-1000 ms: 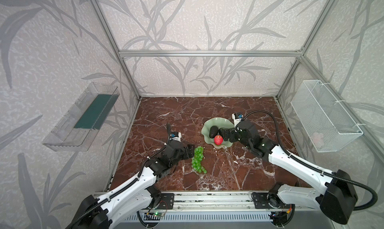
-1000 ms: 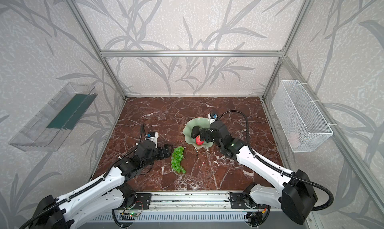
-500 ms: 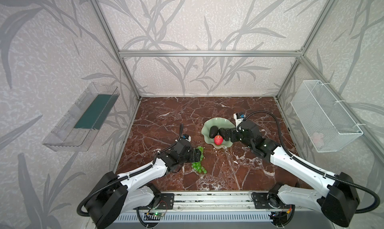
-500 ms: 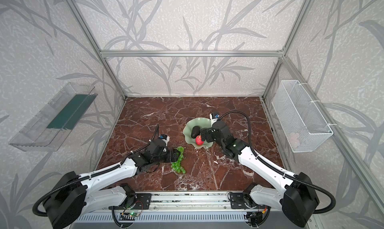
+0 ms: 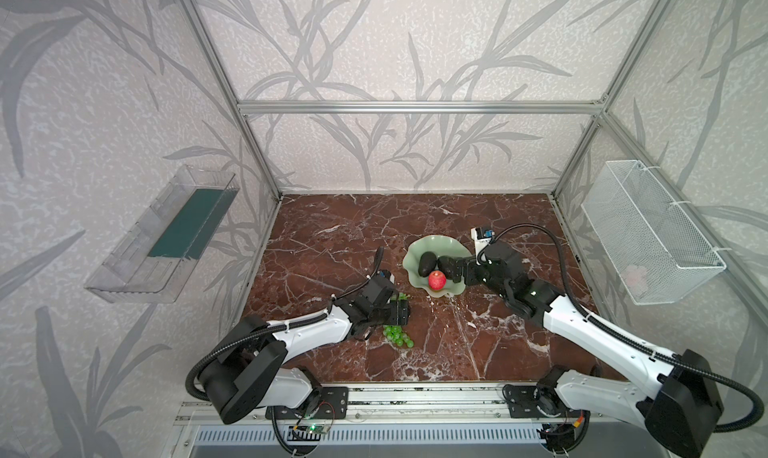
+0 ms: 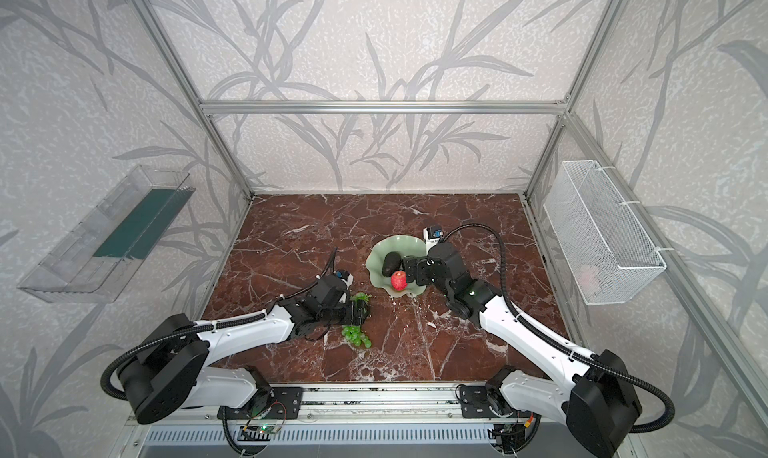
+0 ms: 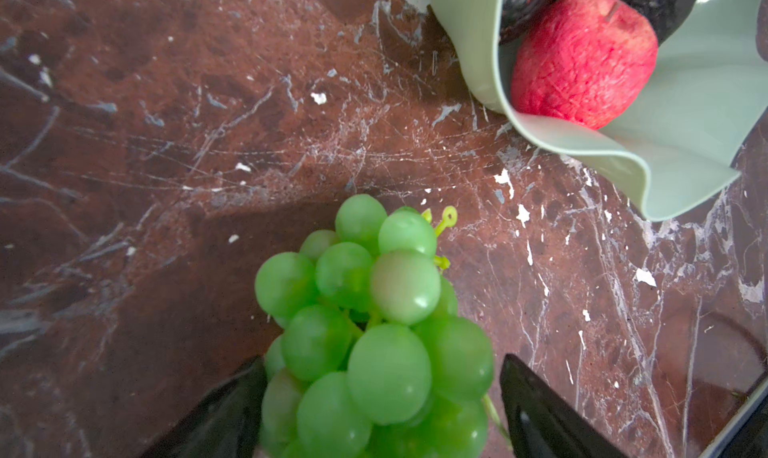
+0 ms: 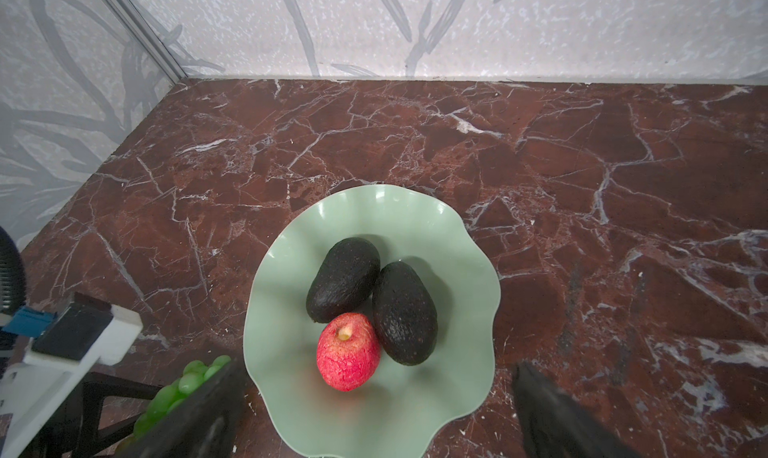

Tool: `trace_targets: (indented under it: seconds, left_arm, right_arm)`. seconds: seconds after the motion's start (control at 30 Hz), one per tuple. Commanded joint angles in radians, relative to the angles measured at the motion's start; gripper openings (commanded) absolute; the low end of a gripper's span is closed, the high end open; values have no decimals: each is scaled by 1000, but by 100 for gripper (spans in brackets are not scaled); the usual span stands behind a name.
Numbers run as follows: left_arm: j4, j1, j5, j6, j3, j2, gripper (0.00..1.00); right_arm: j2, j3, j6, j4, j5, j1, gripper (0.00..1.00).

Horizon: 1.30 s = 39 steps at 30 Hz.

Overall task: Place and organize the fake fruits in the fruit bowl
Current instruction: 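Lower the left gripper onto the green grapes and close on them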

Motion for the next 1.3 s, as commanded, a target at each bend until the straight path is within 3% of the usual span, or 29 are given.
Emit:
trace_targets:
  seconds: [0.0, 0.37, 0.73, 0.9, 1.03, 1.27]
  left_arm:
    - [11, -4, -37, -11, 18, 10, 85]
    - [-39, -4, -73, -3, 27, -44, 55]
    - [-99, -2, -155, 37, 3, -294, 51]
    - [-135, -2, -171, 51, -4, -344, 60]
    - [-115, -2, -127, 49, -7, -284, 84]
    - [-82, -3, -109, 22, 43, -92, 88]
  right_arm:
    - [-21, -11, 14, 5, -5, -9, 99]
    - [-22, -19, 25, 12, -11, -17, 99]
    - [-24, -25, 42, 20, -23, -22, 99]
    - [-20, -25, 47, 24, -29, -24, 99]
    - [-21, -23, 50, 23, -34, -24, 99]
    - [-41, -24, 49, 9, -31, -25, 100]
